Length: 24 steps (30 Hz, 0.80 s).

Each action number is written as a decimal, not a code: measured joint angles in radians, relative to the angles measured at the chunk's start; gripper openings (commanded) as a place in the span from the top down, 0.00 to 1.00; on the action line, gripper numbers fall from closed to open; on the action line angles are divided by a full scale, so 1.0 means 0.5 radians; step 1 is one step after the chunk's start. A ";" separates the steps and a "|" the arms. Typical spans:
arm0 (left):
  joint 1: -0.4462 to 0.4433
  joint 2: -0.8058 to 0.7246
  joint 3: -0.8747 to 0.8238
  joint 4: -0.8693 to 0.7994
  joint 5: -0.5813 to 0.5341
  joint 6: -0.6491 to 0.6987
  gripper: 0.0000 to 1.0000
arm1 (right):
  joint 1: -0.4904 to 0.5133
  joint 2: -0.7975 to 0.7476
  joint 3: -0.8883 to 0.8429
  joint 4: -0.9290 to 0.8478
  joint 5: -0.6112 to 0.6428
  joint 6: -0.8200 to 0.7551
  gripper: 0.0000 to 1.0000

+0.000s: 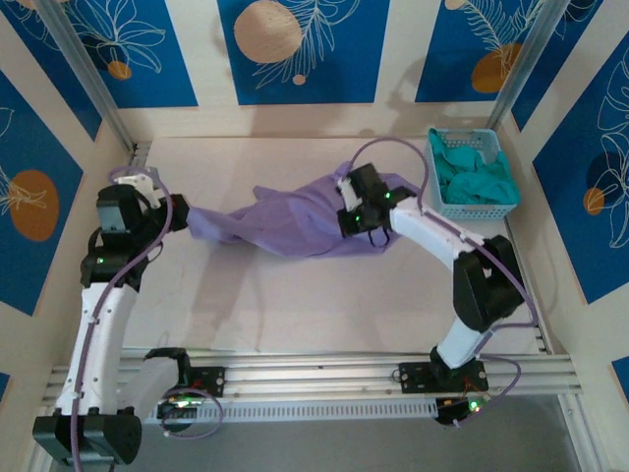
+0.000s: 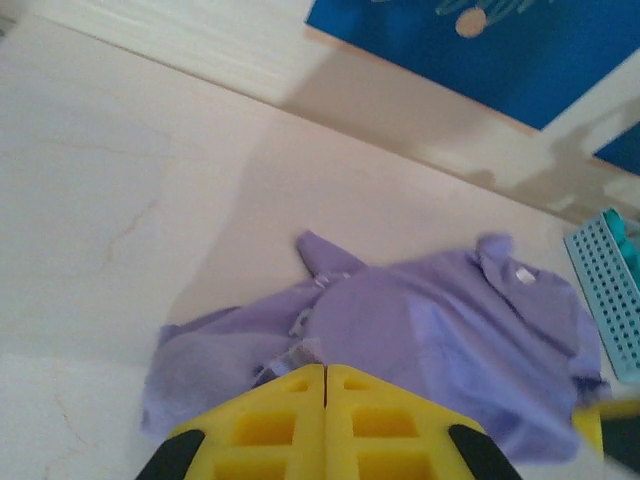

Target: Fold the inside-out t-shirt

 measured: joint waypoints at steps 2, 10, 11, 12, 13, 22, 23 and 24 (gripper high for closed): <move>0.050 0.029 0.039 -0.007 -0.001 0.017 1.00 | 0.153 -0.070 -0.140 0.030 -0.108 0.041 0.70; 0.072 0.082 0.053 -0.046 0.022 0.038 1.00 | 0.152 -0.217 -0.386 0.079 -0.281 0.153 0.48; 0.072 0.082 0.052 -0.047 0.027 0.038 1.00 | 0.096 -0.237 -0.394 0.097 -0.286 0.166 0.48; 0.072 0.082 0.052 -0.046 0.037 0.039 1.00 | 0.030 -0.249 -0.397 0.123 -0.288 0.182 0.48; 0.072 0.082 0.051 -0.046 0.040 0.040 1.00 | -0.035 -0.252 -0.397 0.162 -0.288 0.200 0.48; 0.072 0.082 0.034 -0.044 0.085 0.060 1.00 | -0.257 0.148 -0.265 0.371 -0.314 0.267 0.56; 0.072 0.082 0.033 -0.043 0.089 0.061 1.00 | -0.257 0.194 -0.250 0.381 -0.320 0.270 0.57; 0.072 0.082 0.031 -0.043 0.089 0.065 1.00 | -0.257 0.244 -0.233 0.387 -0.327 0.272 0.57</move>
